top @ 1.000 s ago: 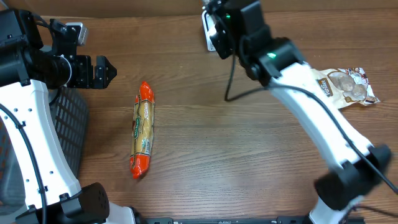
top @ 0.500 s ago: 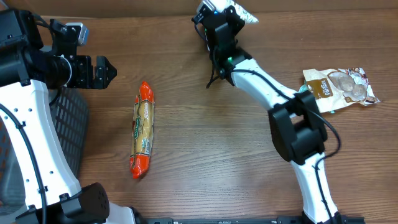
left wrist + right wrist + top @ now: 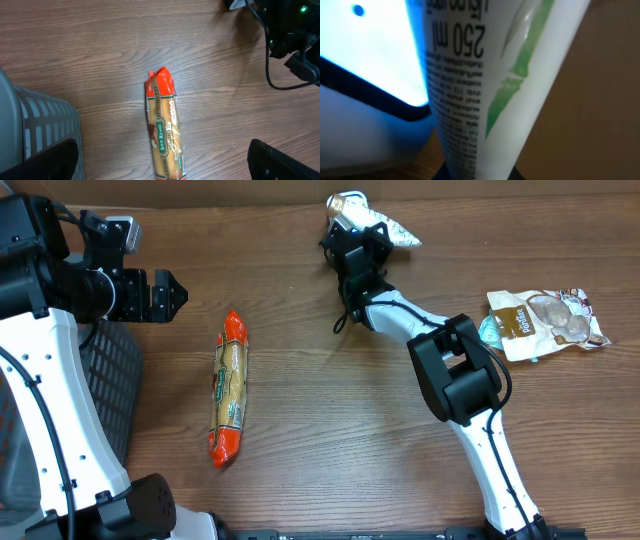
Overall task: Scan the item barcode
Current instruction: 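Lift the Pantene tube to the white scanner with the right gripper, then carry the Pantene tube right and drop it on the wipes pack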
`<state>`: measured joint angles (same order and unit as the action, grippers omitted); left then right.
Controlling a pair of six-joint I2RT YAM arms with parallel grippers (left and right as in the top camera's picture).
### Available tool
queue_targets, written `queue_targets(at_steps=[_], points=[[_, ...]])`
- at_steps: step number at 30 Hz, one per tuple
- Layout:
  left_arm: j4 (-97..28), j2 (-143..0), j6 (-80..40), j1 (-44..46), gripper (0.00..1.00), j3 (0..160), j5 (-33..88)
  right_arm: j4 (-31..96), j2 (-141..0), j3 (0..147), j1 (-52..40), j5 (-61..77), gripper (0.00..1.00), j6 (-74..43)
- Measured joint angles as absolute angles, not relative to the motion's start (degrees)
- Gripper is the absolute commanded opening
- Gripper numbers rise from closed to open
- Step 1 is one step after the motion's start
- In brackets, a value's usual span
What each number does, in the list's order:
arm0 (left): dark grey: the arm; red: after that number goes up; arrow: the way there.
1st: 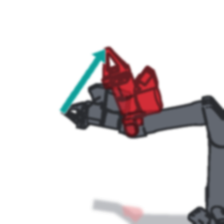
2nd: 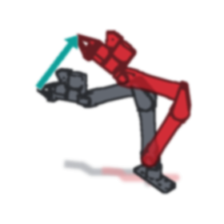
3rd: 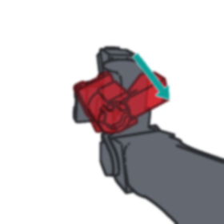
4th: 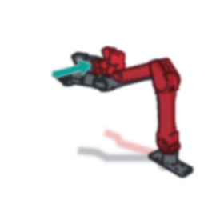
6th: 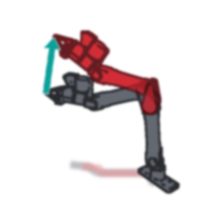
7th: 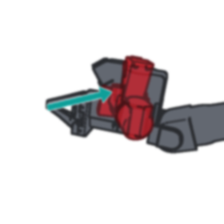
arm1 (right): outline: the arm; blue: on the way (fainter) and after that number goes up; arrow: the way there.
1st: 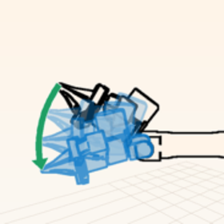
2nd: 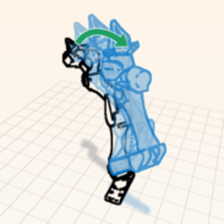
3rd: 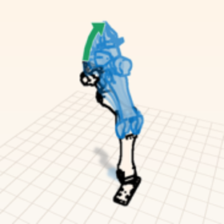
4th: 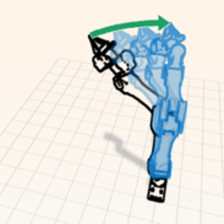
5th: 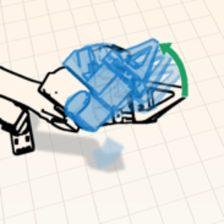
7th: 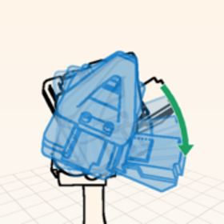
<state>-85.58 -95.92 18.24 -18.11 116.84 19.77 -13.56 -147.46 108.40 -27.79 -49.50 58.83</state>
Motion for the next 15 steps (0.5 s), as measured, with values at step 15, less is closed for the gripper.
queue_targets(at_steps=[15], points=[[-85.56,-95.92,18.24,-18.11,0.99,116.84,19.75,-16.27,-147.55,108.40,-26.74,-50.78,0.04,61.73]])
